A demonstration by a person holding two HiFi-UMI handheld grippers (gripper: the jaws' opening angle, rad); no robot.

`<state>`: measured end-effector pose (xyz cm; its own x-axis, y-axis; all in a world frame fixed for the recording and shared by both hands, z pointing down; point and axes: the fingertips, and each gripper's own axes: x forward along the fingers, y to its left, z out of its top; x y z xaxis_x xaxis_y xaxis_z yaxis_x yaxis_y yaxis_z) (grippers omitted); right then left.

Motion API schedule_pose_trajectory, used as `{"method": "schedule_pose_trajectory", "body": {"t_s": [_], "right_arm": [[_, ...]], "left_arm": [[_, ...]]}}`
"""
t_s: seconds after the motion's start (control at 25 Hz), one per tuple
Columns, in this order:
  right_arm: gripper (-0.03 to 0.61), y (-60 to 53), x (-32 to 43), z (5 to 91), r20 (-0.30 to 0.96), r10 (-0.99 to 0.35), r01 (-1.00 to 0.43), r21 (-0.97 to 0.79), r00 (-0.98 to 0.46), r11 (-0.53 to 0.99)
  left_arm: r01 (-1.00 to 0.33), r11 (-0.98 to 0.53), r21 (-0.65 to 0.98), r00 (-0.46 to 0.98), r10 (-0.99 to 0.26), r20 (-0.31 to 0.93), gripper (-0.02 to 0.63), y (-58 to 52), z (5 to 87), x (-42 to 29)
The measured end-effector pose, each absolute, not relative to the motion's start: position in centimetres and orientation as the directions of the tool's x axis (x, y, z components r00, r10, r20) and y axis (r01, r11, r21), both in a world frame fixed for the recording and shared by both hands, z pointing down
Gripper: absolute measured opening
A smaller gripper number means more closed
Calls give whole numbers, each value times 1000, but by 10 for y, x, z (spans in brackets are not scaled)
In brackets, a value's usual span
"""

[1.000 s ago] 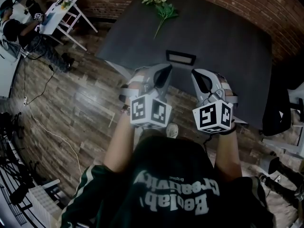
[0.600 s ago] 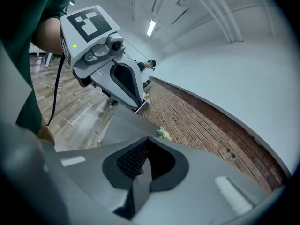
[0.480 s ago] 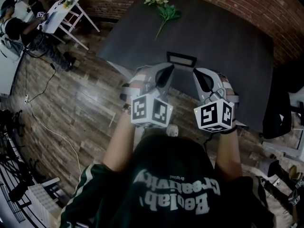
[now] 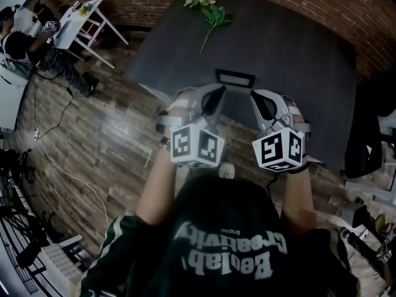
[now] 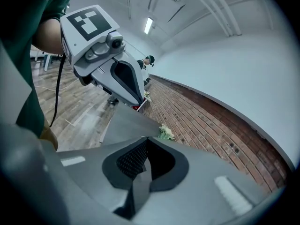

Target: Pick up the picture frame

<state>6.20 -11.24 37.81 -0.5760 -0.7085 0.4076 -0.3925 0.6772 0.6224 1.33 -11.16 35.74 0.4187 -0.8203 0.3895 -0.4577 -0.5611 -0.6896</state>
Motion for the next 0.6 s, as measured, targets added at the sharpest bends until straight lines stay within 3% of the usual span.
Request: {"method": "schedule_pose_trajectory", "body": {"t_s": [0.6], "right_arm": [[6, -126, 56, 384, 433, -691, -364, 621, -579, 694]], "left_arm": [[-479, -552, -682, 399, -829, 391, 3, -125, 360, 2]]}}
